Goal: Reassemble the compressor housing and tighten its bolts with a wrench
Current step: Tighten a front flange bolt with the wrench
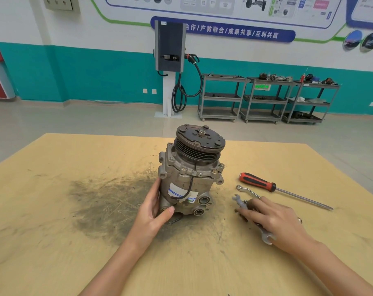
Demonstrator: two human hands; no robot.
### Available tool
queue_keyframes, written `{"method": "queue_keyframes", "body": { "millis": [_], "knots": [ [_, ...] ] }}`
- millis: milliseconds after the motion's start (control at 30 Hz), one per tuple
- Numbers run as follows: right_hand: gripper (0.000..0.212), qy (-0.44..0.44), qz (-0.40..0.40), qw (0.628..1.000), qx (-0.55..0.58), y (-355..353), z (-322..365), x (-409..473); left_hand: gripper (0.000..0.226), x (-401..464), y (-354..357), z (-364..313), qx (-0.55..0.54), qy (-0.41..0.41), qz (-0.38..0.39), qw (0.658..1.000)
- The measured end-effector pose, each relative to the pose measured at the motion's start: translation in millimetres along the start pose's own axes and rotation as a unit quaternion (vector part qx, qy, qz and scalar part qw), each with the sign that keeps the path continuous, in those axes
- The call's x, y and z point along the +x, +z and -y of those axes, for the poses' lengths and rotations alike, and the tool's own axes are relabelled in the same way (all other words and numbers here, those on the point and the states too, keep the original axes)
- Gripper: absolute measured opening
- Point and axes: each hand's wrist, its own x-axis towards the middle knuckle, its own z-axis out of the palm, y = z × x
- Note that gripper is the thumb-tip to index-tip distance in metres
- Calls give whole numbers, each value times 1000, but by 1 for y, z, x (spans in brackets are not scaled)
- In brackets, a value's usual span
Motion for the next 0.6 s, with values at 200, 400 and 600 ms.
{"method": "queue_keyframes", "body": {
  "millis": [200,400,600],
  "knots": [
    [56,-54,26,998,-36,17,13,24,79,-1,0,-3,-14,-6,6,1000],
    [54,-68,21,995,-63,33,2,21,83,0,1,-5,-19,-9,9,1000],
    [51,0,5,1000,-16,28,2,23,79,-1,2,-5,-19,-4,4,1000]
  ]
}}
